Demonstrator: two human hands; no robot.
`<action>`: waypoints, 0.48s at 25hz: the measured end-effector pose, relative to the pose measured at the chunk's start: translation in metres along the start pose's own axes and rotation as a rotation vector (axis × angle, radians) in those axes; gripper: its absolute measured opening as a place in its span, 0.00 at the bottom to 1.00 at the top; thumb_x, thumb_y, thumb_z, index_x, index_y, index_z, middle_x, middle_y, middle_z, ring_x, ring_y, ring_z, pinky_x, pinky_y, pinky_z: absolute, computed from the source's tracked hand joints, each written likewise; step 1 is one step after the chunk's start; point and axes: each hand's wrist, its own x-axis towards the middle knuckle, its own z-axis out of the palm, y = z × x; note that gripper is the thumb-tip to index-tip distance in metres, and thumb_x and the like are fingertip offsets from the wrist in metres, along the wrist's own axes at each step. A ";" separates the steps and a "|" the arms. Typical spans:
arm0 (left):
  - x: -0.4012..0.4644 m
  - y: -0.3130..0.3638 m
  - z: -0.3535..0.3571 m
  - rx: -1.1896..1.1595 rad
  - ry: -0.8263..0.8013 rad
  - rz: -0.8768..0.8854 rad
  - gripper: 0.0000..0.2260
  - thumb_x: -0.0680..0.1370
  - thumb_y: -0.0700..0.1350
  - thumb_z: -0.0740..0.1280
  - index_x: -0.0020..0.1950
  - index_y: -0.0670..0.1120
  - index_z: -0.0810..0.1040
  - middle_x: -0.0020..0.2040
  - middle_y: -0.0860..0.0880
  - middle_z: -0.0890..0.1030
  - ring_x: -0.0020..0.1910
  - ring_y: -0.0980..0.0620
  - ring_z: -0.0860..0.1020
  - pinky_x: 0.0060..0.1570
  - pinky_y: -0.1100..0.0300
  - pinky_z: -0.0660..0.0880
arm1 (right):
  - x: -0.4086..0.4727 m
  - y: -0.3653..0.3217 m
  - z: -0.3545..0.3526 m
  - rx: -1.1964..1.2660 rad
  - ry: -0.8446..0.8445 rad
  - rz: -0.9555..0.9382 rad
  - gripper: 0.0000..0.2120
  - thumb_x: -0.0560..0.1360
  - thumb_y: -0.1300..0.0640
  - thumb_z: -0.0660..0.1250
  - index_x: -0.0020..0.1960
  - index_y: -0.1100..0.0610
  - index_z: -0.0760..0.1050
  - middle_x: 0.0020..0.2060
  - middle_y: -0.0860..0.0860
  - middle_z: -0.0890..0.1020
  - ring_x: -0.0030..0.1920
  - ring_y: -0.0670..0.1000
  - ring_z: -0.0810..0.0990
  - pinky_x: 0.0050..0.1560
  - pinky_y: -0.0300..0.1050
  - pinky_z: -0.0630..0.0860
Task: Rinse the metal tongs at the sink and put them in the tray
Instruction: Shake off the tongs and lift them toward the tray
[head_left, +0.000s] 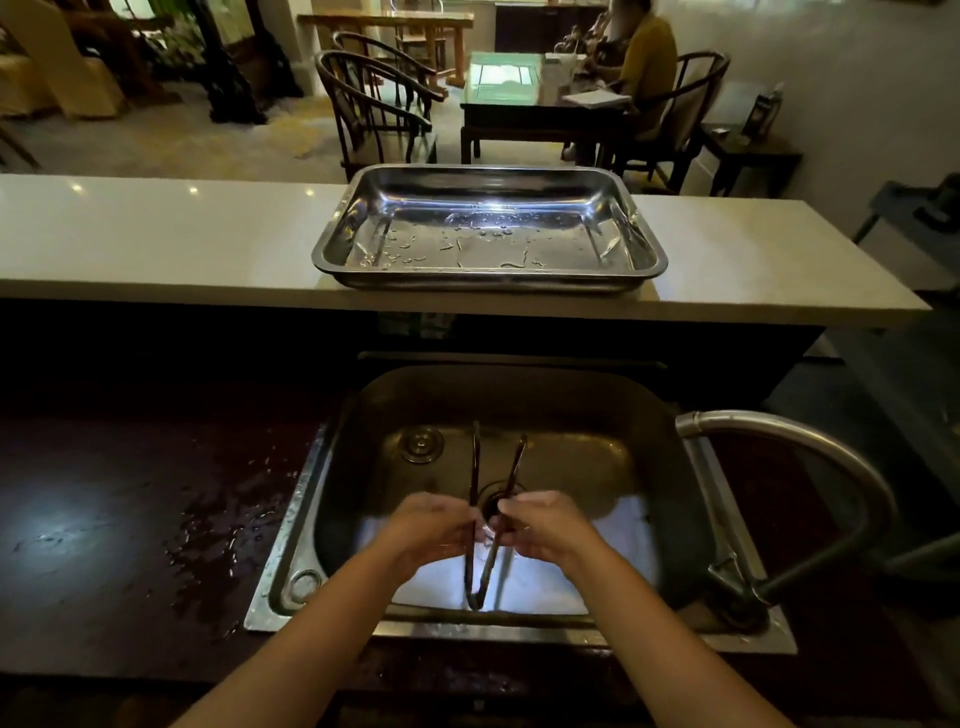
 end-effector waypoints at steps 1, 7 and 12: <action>-0.004 -0.003 -0.004 0.031 0.013 0.068 0.05 0.73 0.38 0.68 0.48 0.42 0.80 0.39 0.47 0.84 0.38 0.53 0.83 0.32 0.66 0.78 | -0.002 0.003 0.005 -0.015 0.024 -0.091 0.02 0.74 0.61 0.66 0.45 0.56 0.78 0.34 0.50 0.82 0.27 0.44 0.81 0.29 0.34 0.73; -0.023 0.004 -0.023 -0.017 0.063 0.413 0.13 0.71 0.34 0.68 0.47 0.52 0.81 0.44 0.51 0.85 0.45 0.54 0.83 0.37 0.67 0.78 | -0.017 0.001 0.036 -0.103 0.162 -0.572 0.14 0.72 0.67 0.68 0.49 0.49 0.77 0.40 0.46 0.82 0.43 0.47 0.81 0.46 0.36 0.79; -0.039 0.063 -0.039 0.108 0.009 0.745 0.17 0.71 0.35 0.69 0.50 0.57 0.79 0.54 0.43 0.81 0.52 0.51 0.82 0.51 0.55 0.79 | -0.036 -0.053 0.038 -0.150 0.309 -0.881 0.21 0.71 0.64 0.70 0.55 0.42 0.74 0.43 0.48 0.80 0.43 0.41 0.80 0.46 0.27 0.75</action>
